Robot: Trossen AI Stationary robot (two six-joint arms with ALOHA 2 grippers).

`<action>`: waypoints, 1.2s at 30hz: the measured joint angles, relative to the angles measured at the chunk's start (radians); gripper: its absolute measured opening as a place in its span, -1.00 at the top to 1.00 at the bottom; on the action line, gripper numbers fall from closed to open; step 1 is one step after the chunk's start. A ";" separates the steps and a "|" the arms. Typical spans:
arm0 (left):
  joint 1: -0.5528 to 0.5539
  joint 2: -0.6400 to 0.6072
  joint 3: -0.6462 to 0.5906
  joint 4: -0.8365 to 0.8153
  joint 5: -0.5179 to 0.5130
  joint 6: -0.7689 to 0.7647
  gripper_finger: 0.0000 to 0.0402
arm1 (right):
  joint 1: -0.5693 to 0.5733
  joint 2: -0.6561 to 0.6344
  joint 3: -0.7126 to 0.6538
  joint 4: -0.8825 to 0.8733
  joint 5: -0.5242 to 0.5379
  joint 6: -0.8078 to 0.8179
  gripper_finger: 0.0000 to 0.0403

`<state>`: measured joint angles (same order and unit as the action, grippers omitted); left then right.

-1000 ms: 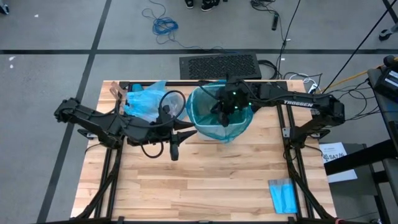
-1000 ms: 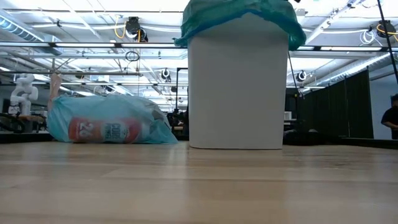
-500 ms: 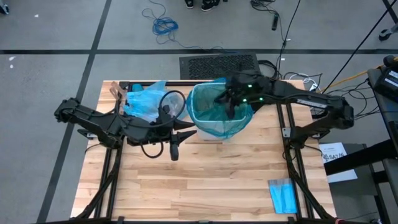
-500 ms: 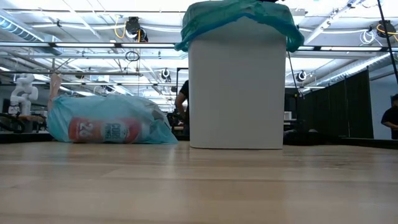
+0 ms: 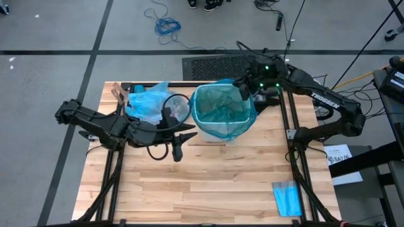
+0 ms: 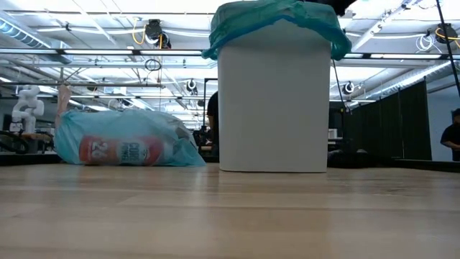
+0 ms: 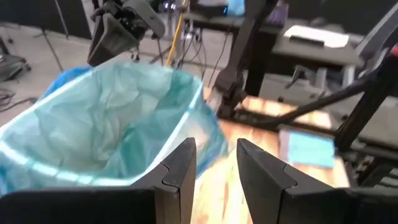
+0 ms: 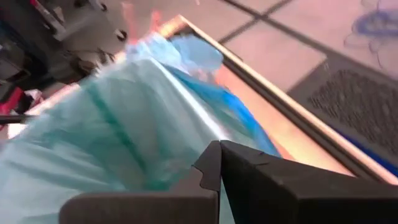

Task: Place trash/remove bag and relplace
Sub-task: Insert the blue trash bag into the white trash bin

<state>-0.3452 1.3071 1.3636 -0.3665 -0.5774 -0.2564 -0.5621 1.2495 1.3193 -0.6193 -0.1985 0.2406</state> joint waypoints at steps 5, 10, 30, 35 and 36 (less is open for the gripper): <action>0.018 0.000 0.000 -0.130 -0.001 -0.053 0.44 | -0.054 0.017 0.000 -0.012 -0.043 -0.018 1.00; 0.032 0.000 0.000 -0.184 -0.002 -0.077 0.44 | -0.092 0.045 0.002 -0.026 -0.096 -0.033 1.00; 0.070 0.000 -0.112 -0.247 -0.065 -0.208 0.44 | -0.148 -0.108 -0.010 -0.119 -0.016 -0.080 1.00; 0.091 0.000 -0.112 -0.249 -0.106 -0.171 0.44 | -0.148 -0.287 -0.134 -0.140 -0.003 -0.003 1.00; 0.102 0.000 -0.112 -0.253 -0.105 -0.160 0.44 | -0.147 -0.318 -0.164 -0.139 -0.012 0.019 1.00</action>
<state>-0.2434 1.3067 1.2514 -0.6196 -0.6826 -0.4161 -0.7088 0.9313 1.1549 -0.7585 -0.2106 0.2599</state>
